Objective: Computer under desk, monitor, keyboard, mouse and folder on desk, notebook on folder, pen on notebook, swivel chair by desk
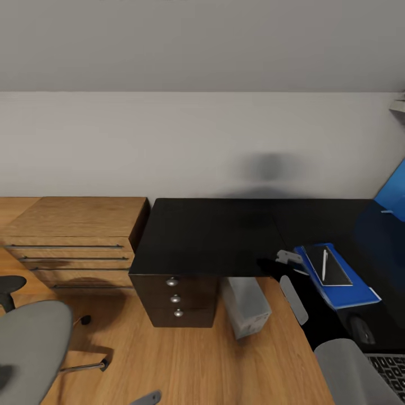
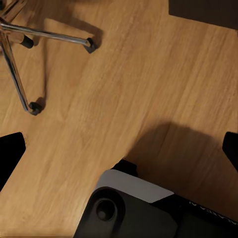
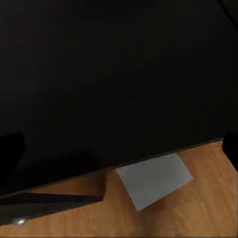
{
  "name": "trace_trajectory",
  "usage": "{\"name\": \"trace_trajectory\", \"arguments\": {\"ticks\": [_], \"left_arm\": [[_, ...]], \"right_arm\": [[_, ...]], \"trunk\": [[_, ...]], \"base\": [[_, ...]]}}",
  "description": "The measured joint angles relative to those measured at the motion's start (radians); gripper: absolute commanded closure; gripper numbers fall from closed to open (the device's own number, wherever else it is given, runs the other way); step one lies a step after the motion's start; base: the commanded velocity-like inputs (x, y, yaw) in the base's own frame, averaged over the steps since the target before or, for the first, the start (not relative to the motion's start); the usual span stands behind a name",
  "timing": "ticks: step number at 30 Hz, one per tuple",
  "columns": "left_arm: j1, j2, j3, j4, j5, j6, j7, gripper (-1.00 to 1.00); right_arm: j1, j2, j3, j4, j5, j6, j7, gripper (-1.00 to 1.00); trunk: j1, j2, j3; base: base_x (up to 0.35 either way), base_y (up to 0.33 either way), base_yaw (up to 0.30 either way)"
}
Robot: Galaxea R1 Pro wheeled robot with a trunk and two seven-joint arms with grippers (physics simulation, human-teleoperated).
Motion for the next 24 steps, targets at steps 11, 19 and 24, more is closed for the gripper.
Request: {"name": "trace_trajectory", "arguments": {"ticks": [11,19,24], "left_arm": [[0.000,0.003,0.013,0.003,0.007,0.002,-0.008,-1.00],[0.000,0.001,0.158,0.116,0.008,0.026,-0.278,-1.00],[0.000,0.002,0.235,0.133,0.006,0.065,-0.329,-1.00]], "right_arm": [[0.000,0.023,0.002,0.011,0.002,0.000,0.003,-1.00],[0.000,0.033,0.015,0.096,0.007,-0.043,0.003,-1.00],[0.001,0.042,0.131,0.252,0.006,-0.185,0.003,-1.00]], "trunk": [[0.000,0.000,0.000],[0.000,0.000,0.000],[0.000,0.000,0.000]], "base": [[-0.322,0.126,0.000],[-0.322,0.115,0.000],[-0.096,0.029,0.000]]}}
